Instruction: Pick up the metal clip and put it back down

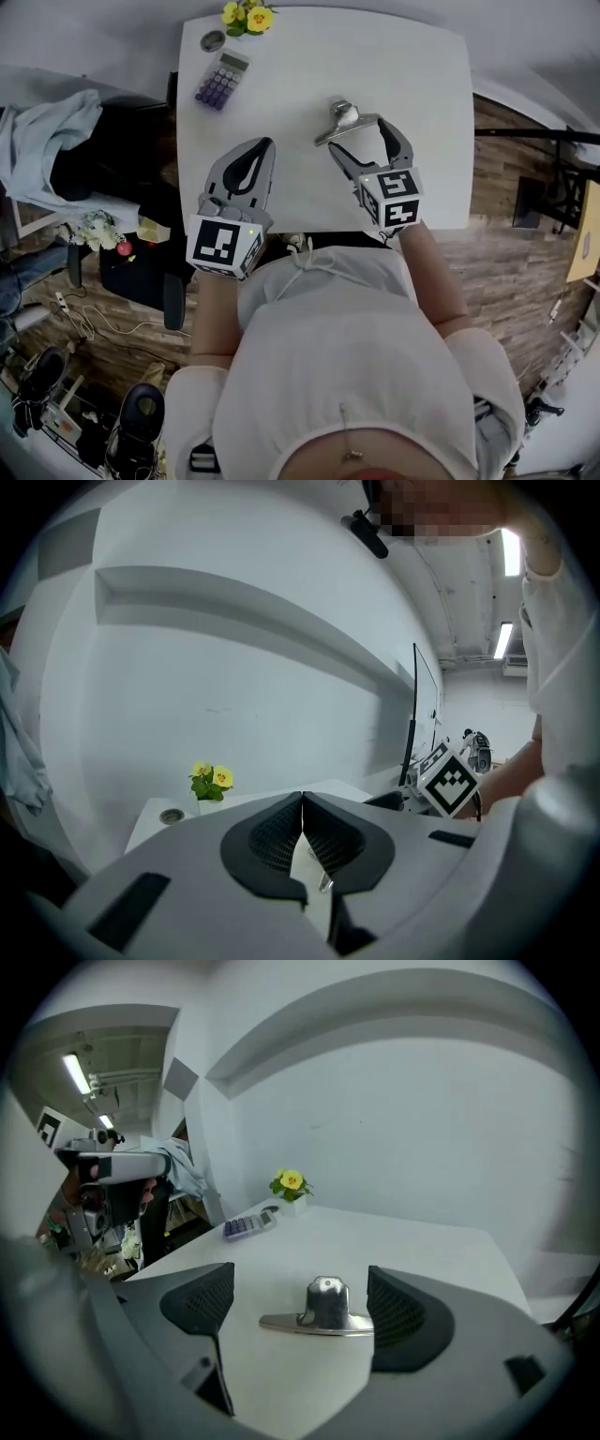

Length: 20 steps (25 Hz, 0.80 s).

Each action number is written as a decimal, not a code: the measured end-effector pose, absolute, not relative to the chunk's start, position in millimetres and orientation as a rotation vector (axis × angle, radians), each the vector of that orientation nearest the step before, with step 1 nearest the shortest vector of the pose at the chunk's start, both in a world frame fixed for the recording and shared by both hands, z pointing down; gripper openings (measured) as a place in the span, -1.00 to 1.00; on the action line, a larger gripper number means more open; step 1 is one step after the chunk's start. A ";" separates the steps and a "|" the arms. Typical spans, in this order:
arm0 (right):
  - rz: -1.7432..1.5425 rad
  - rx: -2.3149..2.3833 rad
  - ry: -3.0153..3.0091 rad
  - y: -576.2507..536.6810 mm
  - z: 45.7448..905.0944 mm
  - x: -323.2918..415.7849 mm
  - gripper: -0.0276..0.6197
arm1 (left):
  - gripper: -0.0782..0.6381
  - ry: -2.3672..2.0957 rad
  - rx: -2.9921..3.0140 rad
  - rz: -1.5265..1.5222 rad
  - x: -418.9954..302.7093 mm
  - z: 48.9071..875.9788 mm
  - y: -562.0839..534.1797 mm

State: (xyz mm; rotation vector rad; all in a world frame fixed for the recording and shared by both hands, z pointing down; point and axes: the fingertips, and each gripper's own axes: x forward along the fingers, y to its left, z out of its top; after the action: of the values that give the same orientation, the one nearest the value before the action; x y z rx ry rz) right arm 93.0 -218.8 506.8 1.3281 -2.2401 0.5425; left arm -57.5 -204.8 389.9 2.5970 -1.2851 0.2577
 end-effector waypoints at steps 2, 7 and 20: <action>0.591 1.300 -2.200 -227.5 526.8 92.3 0.45 | -0.73 -1.282 2.576 0.267 -57.1 398.2 -211.9; 0.659 1.241 -2.124 -249.7 571.5 93.0 0.44 | -0.73 -1.288 2.515 0.283 -56.1 422.3 -233.5; 0.702 1.178 -1.960 -268.0 626.2 88.5 0.13 | -0.73 -1.305 2.451 0.304 -47.2 449.6 -259.3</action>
State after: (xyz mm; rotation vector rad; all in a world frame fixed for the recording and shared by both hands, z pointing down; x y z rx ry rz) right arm 88.5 -268.0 626.2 1.1775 -1.9601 0.7022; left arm -47.2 -259.3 449.6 2.4509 -1.3051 0.3041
